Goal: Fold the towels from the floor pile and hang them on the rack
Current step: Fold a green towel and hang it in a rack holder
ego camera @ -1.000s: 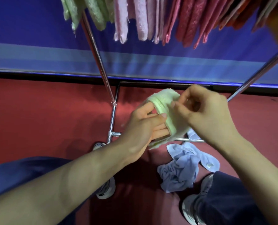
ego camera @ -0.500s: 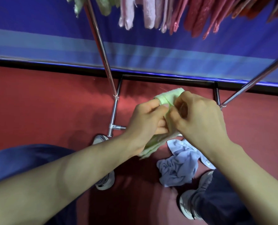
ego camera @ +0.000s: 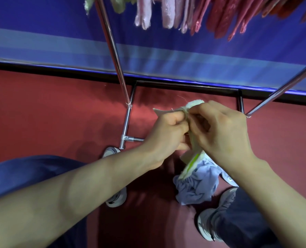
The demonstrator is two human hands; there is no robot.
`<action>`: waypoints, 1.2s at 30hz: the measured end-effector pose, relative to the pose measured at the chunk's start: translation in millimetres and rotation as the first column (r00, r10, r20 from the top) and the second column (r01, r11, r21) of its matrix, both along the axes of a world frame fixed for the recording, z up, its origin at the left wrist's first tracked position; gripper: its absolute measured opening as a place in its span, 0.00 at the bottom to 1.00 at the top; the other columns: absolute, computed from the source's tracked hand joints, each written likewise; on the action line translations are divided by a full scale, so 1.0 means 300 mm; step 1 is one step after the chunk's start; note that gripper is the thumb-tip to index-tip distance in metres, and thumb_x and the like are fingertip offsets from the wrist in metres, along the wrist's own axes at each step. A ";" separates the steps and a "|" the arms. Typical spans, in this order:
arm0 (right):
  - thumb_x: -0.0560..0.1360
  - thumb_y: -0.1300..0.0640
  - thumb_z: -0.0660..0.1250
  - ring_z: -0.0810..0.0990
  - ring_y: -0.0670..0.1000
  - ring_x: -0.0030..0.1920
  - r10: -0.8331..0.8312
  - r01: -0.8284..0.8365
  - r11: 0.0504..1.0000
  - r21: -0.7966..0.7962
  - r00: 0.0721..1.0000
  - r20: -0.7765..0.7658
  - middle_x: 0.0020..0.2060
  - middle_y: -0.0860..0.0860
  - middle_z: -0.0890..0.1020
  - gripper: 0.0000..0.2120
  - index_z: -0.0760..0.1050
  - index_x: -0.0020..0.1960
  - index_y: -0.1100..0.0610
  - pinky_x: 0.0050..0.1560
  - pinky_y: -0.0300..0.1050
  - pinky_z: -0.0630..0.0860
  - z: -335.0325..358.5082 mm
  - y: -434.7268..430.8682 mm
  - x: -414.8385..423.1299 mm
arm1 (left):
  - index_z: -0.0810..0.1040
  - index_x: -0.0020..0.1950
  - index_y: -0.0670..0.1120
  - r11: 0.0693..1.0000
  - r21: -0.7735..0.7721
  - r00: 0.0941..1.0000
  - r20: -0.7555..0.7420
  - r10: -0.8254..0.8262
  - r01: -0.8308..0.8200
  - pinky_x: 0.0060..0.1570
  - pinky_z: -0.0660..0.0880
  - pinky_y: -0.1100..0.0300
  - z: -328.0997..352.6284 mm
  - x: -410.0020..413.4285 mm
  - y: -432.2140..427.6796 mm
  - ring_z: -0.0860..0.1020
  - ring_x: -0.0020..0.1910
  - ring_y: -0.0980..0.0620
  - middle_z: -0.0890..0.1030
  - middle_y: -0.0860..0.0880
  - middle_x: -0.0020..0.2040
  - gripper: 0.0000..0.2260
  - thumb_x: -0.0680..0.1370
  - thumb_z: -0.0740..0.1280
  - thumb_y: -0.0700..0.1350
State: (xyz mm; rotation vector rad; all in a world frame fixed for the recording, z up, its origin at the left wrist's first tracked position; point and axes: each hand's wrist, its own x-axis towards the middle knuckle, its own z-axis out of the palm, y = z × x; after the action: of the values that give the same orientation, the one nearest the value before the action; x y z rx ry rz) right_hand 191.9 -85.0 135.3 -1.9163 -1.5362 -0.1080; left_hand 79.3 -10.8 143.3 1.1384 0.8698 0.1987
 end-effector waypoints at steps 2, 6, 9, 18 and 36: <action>0.72 0.65 0.72 0.77 0.56 0.32 -0.004 0.004 1.000 0.003 1.000 0.013 0.34 0.52 0.78 0.02 0.81 0.44 0.60 0.31 0.49 0.73 0.000 0.001 -0.001 | 0.77 0.45 0.43 1.000 -0.010 1.000 0.004 0.002 -0.002 0.35 0.81 0.60 0.005 -0.002 0.001 0.83 0.33 0.53 0.81 0.46 0.39 0.14 0.83 0.56 0.31; 0.72 0.64 0.72 0.78 0.56 0.33 -0.012 0.012 1.000 -0.021 1.000 0.012 0.36 0.51 0.79 0.05 0.82 0.46 0.58 0.32 0.47 0.73 0.007 0.006 0.001 | 0.77 0.44 0.43 0.996 -0.076 0.999 0.030 0.039 -0.036 0.29 0.77 0.63 0.017 0.003 0.000 0.80 0.28 0.56 0.80 0.50 0.32 0.15 0.82 0.54 0.30; 0.71 0.61 0.68 0.77 0.57 0.35 0.016 -0.017 0.997 -0.075 1.000 -0.007 0.37 0.51 0.75 0.11 0.83 0.52 0.57 0.32 0.49 0.75 0.015 0.004 0.004 | 0.79 0.49 0.43 0.978 -0.179 0.992 0.056 0.116 -0.105 0.31 0.79 0.61 0.031 0.009 0.016 0.81 0.31 0.53 0.82 0.47 0.35 0.12 0.81 0.56 0.34; 0.71 0.58 0.70 0.78 0.50 0.37 -0.087 0.054 0.984 -0.173 0.977 -0.193 0.38 0.47 0.78 0.17 0.76 0.60 0.52 0.42 0.49 0.75 0.031 -0.001 -0.009 | 0.76 0.62 0.35 0.916 -0.253 0.934 0.097 0.344 -0.312 0.44 0.84 0.54 0.035 0.015 0.056 0.86 0.47 0.42 0.86 0.38 0.48 0.11 0.81 0.64 0.39; 0.78 0.44 0.59 0.69 0.56 0.36 -0.298 0.271 0.821 -0.503 0.954 0.028 0.36 0.51 0.80 0.13 0.72 0.41 0.52 0.35 0.47 0.61 0.005 0.001 -0.012 | 0.74 0.68 0.36 0.885 -0.271 0.899 0.122 0.421 -0.378 0.46 0.84 0.54 0.047 0.020 0.068 0.85 0.51 0.44 0.84 0.37 0.55 0.14 0.82 0.64 0.37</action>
State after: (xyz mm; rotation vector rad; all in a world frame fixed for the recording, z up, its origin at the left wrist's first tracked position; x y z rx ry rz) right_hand 188.4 -84.7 136.9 -2.5350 -1.3131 0.2383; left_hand 85.4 9.7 157.6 0.6907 0.9356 0.5160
